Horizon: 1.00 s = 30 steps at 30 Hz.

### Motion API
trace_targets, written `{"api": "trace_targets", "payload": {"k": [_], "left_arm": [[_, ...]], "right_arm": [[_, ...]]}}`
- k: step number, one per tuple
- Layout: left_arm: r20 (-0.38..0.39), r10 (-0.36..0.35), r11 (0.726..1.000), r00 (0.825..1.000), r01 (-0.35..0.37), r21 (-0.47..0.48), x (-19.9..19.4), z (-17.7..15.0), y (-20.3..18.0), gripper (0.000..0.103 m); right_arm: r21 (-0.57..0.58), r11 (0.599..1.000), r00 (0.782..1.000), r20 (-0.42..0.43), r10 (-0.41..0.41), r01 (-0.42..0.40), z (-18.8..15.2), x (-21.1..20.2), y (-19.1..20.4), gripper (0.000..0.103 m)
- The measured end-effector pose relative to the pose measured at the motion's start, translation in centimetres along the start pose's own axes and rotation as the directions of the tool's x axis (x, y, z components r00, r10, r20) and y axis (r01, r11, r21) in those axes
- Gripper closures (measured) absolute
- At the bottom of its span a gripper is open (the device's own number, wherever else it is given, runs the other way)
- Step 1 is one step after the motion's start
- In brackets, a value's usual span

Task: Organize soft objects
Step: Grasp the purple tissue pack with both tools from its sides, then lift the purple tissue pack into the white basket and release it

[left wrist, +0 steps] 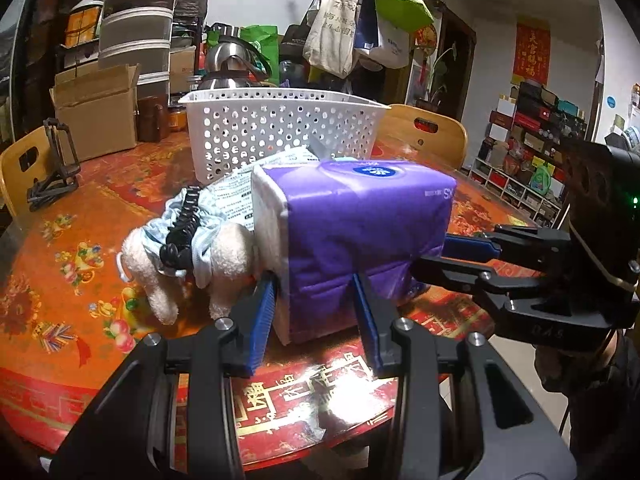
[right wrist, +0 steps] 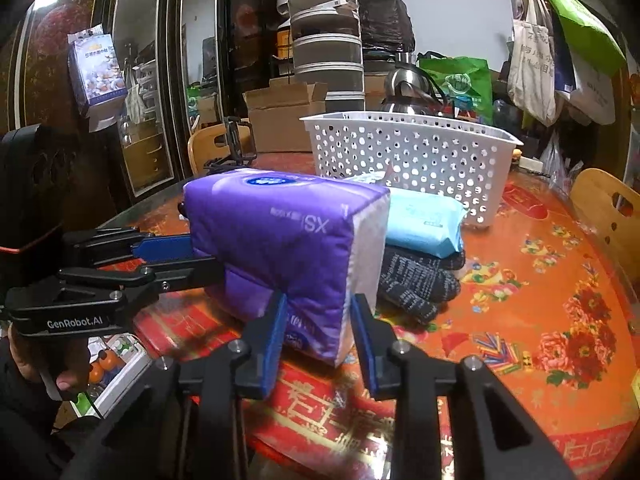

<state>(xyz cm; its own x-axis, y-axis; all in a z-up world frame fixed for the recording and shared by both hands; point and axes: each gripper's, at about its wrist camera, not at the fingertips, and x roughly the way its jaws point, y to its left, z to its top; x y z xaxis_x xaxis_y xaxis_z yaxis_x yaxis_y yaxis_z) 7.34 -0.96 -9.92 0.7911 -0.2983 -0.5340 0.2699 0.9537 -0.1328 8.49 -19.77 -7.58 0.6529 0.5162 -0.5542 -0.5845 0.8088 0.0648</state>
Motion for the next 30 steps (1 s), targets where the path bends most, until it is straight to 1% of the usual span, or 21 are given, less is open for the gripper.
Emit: {"api": "trace_targets", "payload": {"k": [5,12,17,24,30], "left_arm": [[0.006,0.016,1.000,1.000,-0.016,0.014,-0.6,0.3,-0.7,0.067],[0.060,0.023,0.999,0.998,-0.025,0.020,-2.7,1.3,-1.4,0.067],[0.090,0.025,0.999,0.996,-0.027,0.023,-3.7,2.5,-1.6,0.067],[0.109,0.025,1.000,0.994,-0.026,0.011,-3.2,5.1,-1.2,0.067],[0.117,0.031,0.999,0.993,-0.034,0.027,-1.9,9.4,-1.0,0.067]], "right_arm": [[-0.003,1.000,1.000,0.011,-0.021,0.021,0.4,-0.7,0.4,0.072],[-0.025,0.997,0.996,0.060,-0.073,0.075,1.5,-2.4,1.6,0.072],[-0.021,0.996,0.993,0.083,-0.079,0.081,2.8,-3.0,1.4,0.072],[-0.025,0.995,0.991,0.094,-0.094,0.097,5.2,-2.3,0.4,0.072],[-0.016,0.995,0.989,0.108,-0.099,0.102,8.4,-1.6,-1.2,0.072]]}}
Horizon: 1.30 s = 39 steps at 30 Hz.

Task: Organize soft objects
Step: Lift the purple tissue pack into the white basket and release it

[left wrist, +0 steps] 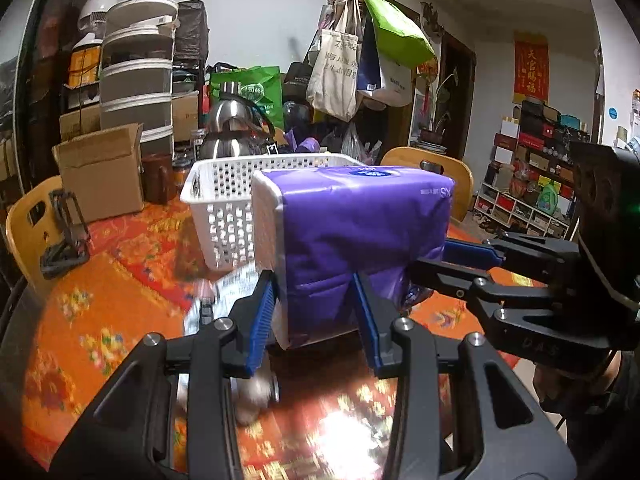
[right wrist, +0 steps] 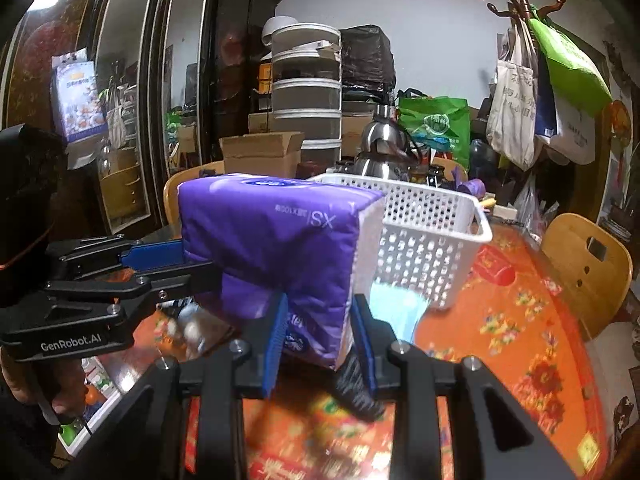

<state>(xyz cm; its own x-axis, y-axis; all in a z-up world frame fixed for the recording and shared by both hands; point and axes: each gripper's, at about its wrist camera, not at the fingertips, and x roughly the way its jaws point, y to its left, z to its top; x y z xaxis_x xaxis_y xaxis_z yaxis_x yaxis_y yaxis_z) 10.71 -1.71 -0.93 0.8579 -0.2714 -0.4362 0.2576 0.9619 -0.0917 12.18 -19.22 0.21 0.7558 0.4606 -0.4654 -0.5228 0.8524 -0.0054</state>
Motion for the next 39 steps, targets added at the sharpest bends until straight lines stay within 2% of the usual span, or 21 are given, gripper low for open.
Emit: {"api": "trace_targets", "payload": {"k": [4,10,15,18,23,29,33,34,36,39], "left_arm": [[0.010,0.004,1.000,1.000,-0.004,0.014,1.1,3.2,0.4,0.067],[0.009,-0.008,1.000,1.000,0.008,0.020,4.2,10.5,1.8,0.067],[-0.044,-0.021,1.000,0.999,0.021,-0.001,9.4,16.4,3.4,0.067],[-0.090,-0.026,1.000,0.996,0.024,-0.018,13.1,18.3,4.5,0.067],[-0.174,-0.036,0.998,0.984,0.027,-0.054,18.3,18.6,5.9,0.066],[-0.244,-0.025,0.996,0.969,0.003,-0.090,22.6,17.0,7.1,0.064],[-0.273,-0.049,0.991,0.961,0.012,-0.135,24.2,15.9,8.5,0.052],[-0.273,-0.039,0.991,0.961,0.003,-0.131,24.3,15.7,8.5,0.050],[-0.267,0.000,0.995,0.964,-0.028,-0.099,24.3,15.3,8.4,0.039],[-0.252,-0.005,0.992,0.968,-0.026,-0.120,23.8,14.9,9.4,0.027]], "right_arm": [[-0.009,1.000,1.000,0.008,-0.009,0.009,2.9,0.8,-1.2,0.072],[0.000,1.000,1.000,0.020,-0.023,0.023,8.6,2.9,-4.0,0.072],[0.030,0.999,0.999,-0.012,-0.033,0.033,12.6,6.5,-7.5,0.072],[0.060,0.998,0.998,-0.048,-0.027,0.030,13.6,8.9,-9.3,0.072],[0.073,0.996,0.993,-0.108,-0.036,0.044,13.6,12.8,-11.1,0.072],[0.073,0.995,0.987,-0.150,-0.055,0.066,12.3,16.3,-11.6,0.072],[0.088,0.994,0.984,-0.168,-0.054,0.070,12.0,17.5,-11.7,0.069],[0.089,0.993,0.984,-0.169,-0.060,0.076,11.9,17.6,-11.7,0.067],[0.087,0.991,0.979,-0.183,-0.085,0.102,11.6,17.7,-11.8,0.043],[0.099,0.987,0.970,-0.219,-0.103,0.127,10.7,18.0,-12.4,0.040]]}}
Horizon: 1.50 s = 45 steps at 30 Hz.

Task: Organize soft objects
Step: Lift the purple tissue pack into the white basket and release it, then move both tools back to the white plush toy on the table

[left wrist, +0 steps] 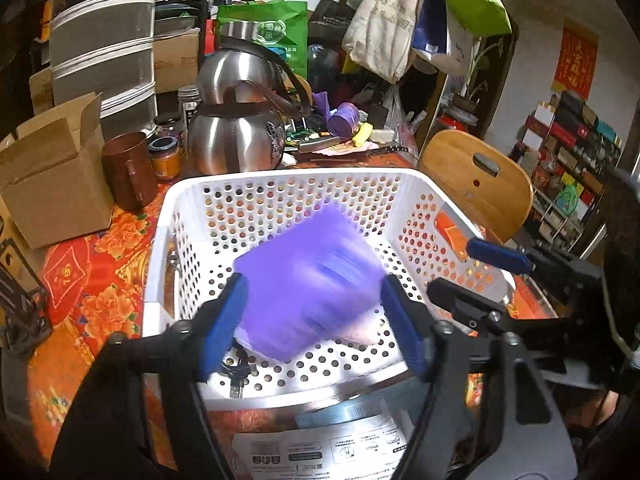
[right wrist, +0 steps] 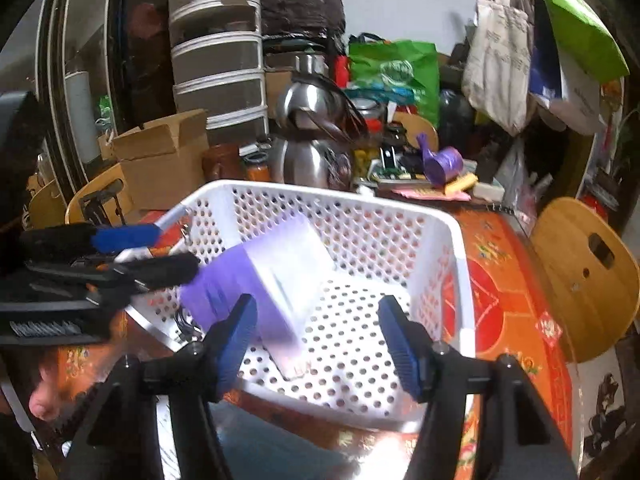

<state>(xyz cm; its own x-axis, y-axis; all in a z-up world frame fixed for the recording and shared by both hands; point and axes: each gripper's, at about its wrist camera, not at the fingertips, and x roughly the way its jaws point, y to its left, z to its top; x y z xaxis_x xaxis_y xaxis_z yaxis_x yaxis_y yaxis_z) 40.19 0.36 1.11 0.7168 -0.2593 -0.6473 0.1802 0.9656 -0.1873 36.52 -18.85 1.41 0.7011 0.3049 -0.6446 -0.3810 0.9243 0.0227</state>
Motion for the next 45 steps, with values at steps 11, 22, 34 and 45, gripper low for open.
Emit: {"api": "trace_targets", "payload": {"k": [11,22,34,45], "left_arm": [[0.003,0.009,0.999,1.000,-0.009,-0.037,-1.2,-1.0,2.0,0.022],[0.011,0.002,1.000,1.000,-0.002,-0.029,-2.7,-1.5,1.3,0.021],[0.046,0.089,0.995,0.995,-0.087,-0.046,-10.8,-8.2,2.1,0.020],[0.161,0.188,0.971,0.969,-0.158,-0.179,-18.8,-23.3,6.6,0.015]], "right_arm": [[0.033,0.999,1.000,0.001,0.006,-0.006,-1.1,-0.7,-1.0,0.040],[0.052,0.999,1.000,0.017,0.014,-0.015,-1.3,-1.6,-1.1,0.040],[0.047,0.999,0.997,0.073,-0.014,0.010,-6.8,-7.1,2.5,0.025],[0.067,0.998,0.989,0.150,-0.002,-0.008,-18.0,-12.4,10.1,0.025]]}}
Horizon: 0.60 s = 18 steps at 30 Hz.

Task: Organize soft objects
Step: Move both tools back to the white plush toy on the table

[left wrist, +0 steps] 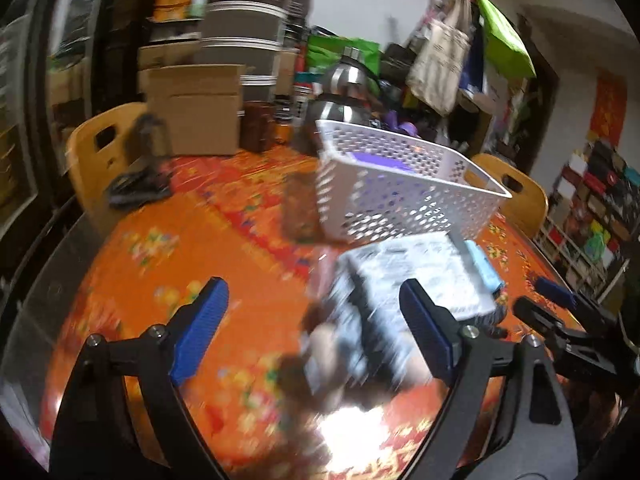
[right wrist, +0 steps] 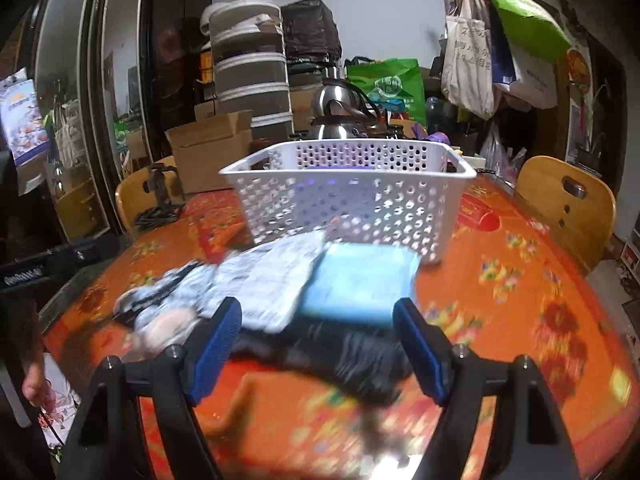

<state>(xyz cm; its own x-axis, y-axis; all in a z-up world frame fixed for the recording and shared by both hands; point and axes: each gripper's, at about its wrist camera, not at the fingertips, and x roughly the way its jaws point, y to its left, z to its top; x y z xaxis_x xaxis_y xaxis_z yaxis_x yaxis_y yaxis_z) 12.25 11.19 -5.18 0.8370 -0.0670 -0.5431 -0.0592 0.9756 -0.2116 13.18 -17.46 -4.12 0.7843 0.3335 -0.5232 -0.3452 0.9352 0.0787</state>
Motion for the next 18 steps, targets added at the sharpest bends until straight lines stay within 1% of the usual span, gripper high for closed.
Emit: {"api": "trace_targets", "payload": {"k": [2,4,5,8,10,12,14,15,16,17,18], "left_arm": [[0.005,0.005,1.000,1.000,-0.004,-0.014,-0.7,-1.8,1.4,0.015],[0.013,0.005,1.000,1.000,-0.005,0.003,-1.2,-3.2,2.0,0.015],[0.013,0.010,1.000,1.000,-0.011,0.013,-1.4,-3.8,2.3,0.015],[0.023,-0.015,0.999,1.000,0.014,0.039,-1.5,-4.9,2.7,0.015],[0.030,-0.021,0.998,0.999,0.019,0.063,-1.6,-5.4,2.8,0.015],[0.025,-0.041,0.998,0.999,0.040,0.058,-1.1,-5.4,2.9,0.015],[0.018,-0.068,0.996,0.998,0.067,0.052,-0.3,-5.1,2.6,0.015],[0.012,-0.081,0.995,0.997,0.080,0.052,0.1,-5.2,2.5,0.016],[0.006,-0.085,0.995,0.996,0.084,0.055,0.4,-5.2,2.4,0.016],[-0.001,-0.087,0.995,0.996,0.086,0.059,0.8,-5.1,2.1,0.019],[-0.004,-0.091,0.994,0.996,0.091,0.065,1.1,-5.2,1.9,0.022]], "right_arm": [[-0.018,1.000,1.000,0.028,0.010,-0.010,-1.4,-1.2,1.8,0.025],[-0.045,0.998,0.998,0.044,0.037,-0.035,-2.6,-2.0,3.8,0.025],[-0.054,0.998,0.998,0.043,0.048,-0.046,-3.1,-2.2,4.5,0.025],[-0.069,0.995,0.997,0.024,0.076,-0.074,-4.1,-1.5,6.6,0.025],[-0.072,0.993,0.995,0.001,0.095,-0.095,-4.4,-0.8,7.4,0.031],[-0.074,0.990,0.993,-0.016,0.121,-0.122,-4.5,-0.2,8.0,0.042],[-0.079,0.988,0.991,-0.028,0.132,-0.134,-4.4,0.4,8.5,0.048],[-0.077,0.987,0.990,-0.035,0.140,-0.142,-4.3,0.8,8.5,0.054],[-0.072,0.985,0.987,-0.043,0.153,-0.156,-4.1,1.1,8.5,0.059],[-0.068,0.984,0.986,-0.047,0.161,-0.164,-4.0,1.4,8.5,0.065],[-0.066,0.984,0.985,-0.052,0.165,-0.169,-3.9,1.6,8.6,0.066]]}}
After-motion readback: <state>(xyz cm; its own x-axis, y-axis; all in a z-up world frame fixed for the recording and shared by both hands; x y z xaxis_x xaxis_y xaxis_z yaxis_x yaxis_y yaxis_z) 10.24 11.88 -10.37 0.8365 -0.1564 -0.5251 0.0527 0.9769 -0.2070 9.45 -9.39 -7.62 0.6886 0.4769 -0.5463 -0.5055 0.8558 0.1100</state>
